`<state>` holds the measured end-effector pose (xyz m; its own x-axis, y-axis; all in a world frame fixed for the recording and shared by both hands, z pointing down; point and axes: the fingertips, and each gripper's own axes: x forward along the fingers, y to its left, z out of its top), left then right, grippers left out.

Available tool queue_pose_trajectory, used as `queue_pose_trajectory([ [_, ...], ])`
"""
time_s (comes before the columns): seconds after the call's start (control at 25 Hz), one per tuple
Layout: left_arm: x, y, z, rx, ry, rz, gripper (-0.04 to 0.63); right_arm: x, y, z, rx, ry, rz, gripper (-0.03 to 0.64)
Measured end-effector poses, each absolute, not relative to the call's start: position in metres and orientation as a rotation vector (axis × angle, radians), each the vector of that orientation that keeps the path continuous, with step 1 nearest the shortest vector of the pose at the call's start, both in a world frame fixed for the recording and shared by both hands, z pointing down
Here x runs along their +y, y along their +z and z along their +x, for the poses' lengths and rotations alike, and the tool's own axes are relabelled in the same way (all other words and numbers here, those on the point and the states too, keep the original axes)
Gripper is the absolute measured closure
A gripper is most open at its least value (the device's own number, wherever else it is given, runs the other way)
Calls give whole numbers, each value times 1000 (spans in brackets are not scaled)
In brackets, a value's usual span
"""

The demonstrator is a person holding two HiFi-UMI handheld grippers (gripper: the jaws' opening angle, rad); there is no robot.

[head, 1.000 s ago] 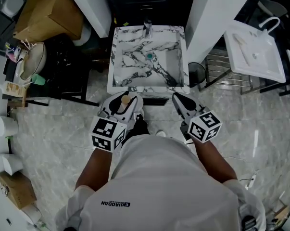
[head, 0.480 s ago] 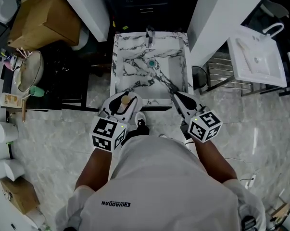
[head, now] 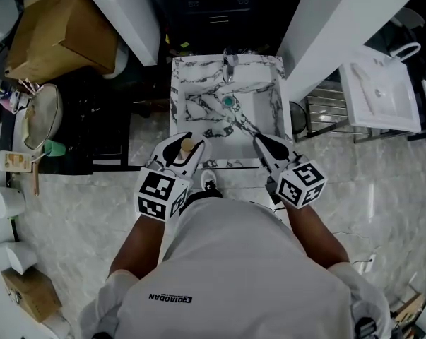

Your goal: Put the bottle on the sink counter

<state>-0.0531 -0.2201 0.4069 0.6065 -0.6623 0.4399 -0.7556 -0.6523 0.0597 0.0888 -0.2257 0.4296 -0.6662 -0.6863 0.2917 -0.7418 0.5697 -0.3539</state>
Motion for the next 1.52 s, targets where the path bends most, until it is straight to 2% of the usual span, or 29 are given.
queue_pose_trajectory([
  [0.76, -321, 428, -112, -1049, 591, 2682, 459, -292, 435, 29, -2573, 639, 1374, 575],
  [1.52, -373, 461, -112, -1108, 636, 2633, 459, -331, 464, 17, -2506, 545, 1255, 574],
])
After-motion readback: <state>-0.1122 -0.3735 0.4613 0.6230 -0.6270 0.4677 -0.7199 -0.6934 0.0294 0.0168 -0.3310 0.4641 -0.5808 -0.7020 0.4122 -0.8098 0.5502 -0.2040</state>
